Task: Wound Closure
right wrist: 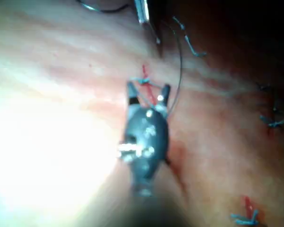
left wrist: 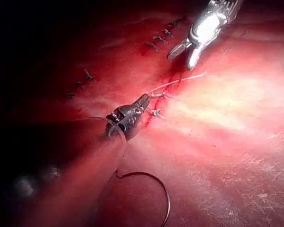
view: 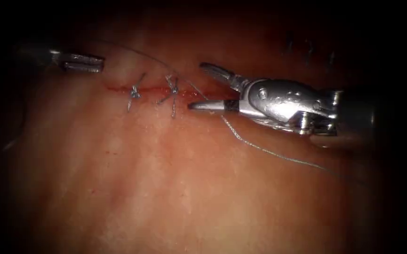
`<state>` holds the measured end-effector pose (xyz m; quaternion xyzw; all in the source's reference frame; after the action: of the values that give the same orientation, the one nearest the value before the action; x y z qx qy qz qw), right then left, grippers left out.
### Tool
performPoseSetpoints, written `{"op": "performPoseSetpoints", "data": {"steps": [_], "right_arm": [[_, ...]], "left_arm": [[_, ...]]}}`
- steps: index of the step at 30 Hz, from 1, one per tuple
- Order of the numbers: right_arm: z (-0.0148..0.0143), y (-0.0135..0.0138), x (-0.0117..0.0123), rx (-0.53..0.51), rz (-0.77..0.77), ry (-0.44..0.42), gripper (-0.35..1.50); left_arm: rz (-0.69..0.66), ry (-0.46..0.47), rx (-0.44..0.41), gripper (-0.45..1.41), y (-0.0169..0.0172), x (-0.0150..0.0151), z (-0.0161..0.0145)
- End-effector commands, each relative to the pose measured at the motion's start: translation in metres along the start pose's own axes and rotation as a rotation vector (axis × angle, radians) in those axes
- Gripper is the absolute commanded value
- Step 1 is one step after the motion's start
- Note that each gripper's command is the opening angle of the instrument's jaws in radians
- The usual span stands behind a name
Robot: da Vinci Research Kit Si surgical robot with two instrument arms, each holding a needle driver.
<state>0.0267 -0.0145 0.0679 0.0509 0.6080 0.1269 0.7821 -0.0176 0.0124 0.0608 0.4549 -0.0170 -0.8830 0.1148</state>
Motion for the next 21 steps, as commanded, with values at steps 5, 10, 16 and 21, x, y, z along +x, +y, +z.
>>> {"op": "performPoseSetpoints", "data": {"steps": [5, 10, 16, 21], "right_arm": [[0.0000, 0.0001, -0.0005, 0.000, -0.003, 0.006, 1.48], [-0.0006, 0.0003, -0.0008, -0.020, 0.000, -0.004, 1.48], [-0.0010, 0.0005, -0.0013, -0.043, 0.003, -0.015, 1.47], [-0.0010, 0.0005, -0.0019, -0.043, -0.001, -0.015, 1.47]], "left_arm": [[-0.008, -0.001, 0.017, -0.45, 0.0004, -0.0008, -0.0007], [-0.009, -0.019, 0.036, -0.45, 0.0016, -0.0017, -0.0028], [-0.008, -0.087, 0.068, -0.45, 0.0030, -0.0047, -0.0061], [-0.016, -0.144, 0.091, -0.45, 0.0029, -0.0081, -0.0094]]}}
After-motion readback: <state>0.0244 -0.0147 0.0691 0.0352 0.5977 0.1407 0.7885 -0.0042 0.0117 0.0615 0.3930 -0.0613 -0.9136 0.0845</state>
